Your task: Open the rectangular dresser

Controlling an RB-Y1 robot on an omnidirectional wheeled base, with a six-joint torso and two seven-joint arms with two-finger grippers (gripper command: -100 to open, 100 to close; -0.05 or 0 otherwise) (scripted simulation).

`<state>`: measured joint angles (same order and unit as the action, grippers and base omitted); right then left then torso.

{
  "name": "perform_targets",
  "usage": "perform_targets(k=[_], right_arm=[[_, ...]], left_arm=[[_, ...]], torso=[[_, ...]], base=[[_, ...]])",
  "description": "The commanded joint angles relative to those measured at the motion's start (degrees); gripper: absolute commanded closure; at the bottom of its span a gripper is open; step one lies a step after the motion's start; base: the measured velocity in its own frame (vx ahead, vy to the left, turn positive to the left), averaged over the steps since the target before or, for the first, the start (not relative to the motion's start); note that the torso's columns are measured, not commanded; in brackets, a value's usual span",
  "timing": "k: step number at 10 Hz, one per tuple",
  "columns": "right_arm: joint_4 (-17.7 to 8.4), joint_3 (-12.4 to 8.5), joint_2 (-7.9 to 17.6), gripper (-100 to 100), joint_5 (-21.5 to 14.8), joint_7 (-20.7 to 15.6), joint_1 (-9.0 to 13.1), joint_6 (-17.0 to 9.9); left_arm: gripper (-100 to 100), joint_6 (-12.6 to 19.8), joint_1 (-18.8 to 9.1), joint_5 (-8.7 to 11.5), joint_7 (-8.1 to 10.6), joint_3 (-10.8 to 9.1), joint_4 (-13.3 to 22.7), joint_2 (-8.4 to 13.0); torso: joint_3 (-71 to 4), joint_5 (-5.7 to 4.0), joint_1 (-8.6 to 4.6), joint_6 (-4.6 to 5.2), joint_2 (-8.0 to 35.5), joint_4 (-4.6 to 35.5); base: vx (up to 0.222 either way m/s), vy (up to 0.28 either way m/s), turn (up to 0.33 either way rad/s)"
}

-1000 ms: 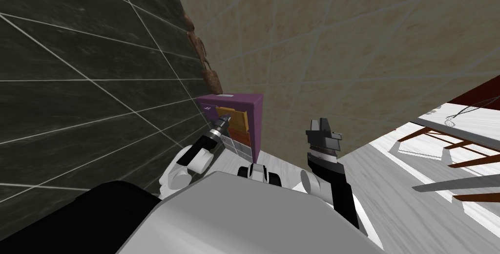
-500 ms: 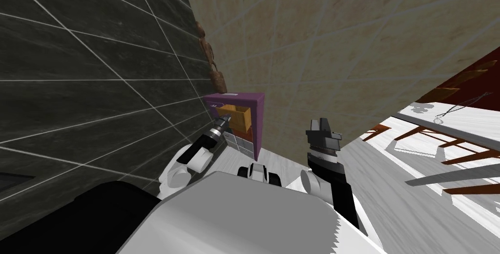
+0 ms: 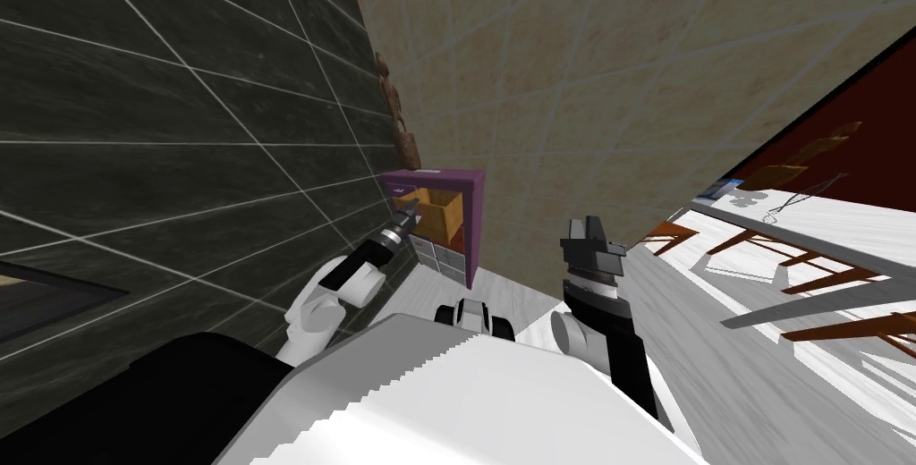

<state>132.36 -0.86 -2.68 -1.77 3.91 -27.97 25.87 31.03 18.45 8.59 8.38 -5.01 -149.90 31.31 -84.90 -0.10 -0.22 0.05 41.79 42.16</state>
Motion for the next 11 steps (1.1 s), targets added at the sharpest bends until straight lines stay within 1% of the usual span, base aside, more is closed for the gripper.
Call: perform_targets(k=[1, 5, 6, 7, 11], right_arm=[[0.0, 0.0, 0.0, 0, 0.0, 0.0, 0.0, 0.0], [0.0, 0.0, 0.0, 0, 0.0, 0.0, 0.0, 0.0], [0.0, 0.0, 0.0, 0, 0.0, 0.0, 0.0, 0.0], [0.0, 0.0, 0.0, 0, 0.0, 0.0, 0.0, 0.0], [0.0, 0.0, 0.0, 0, 0.0, 0.0, 0.0, 0.0]], left_arm=[[-100, 3.0, -2.9, 2.0, 2.37, -2.83, 0.0, 2.9], [-100, 7.3, -6.8, 5.3, 5.91, -7.38, 0.1, 7.5], [-100, 6.7, -5.8, 4.6, 5.20, -6.21, 0.2, 6.6], [0, 7.0, -5.9, 4.8, 5.41, -6.33, 0.3, 6.7], [0, 7.1, -5.8, 4.8, 5.39, -6.26, 0.4, 6.7]], torso=[[0.2, 0.03, 0.09, 0.00, 0.2, 0.1], [0.4, 0.09, 0.22, -0.04, 0.6, 0.2], [0.4, -0.04, 0.18, -0.06, 0.6, 0.3], [0.4, 0.00, 0.18, -0.07, 0.6, 0.3], [0.4, 0.07, 0.19, -0.05, 0.5, 0.2]], base=[[-0.010, -0.040, -0.039], [-0.032, -0.034, -0.028], [-0.016, -0.010, -0.007], [0.000, 0.000, 0.000], [0.000, 0.000, 0.000]])
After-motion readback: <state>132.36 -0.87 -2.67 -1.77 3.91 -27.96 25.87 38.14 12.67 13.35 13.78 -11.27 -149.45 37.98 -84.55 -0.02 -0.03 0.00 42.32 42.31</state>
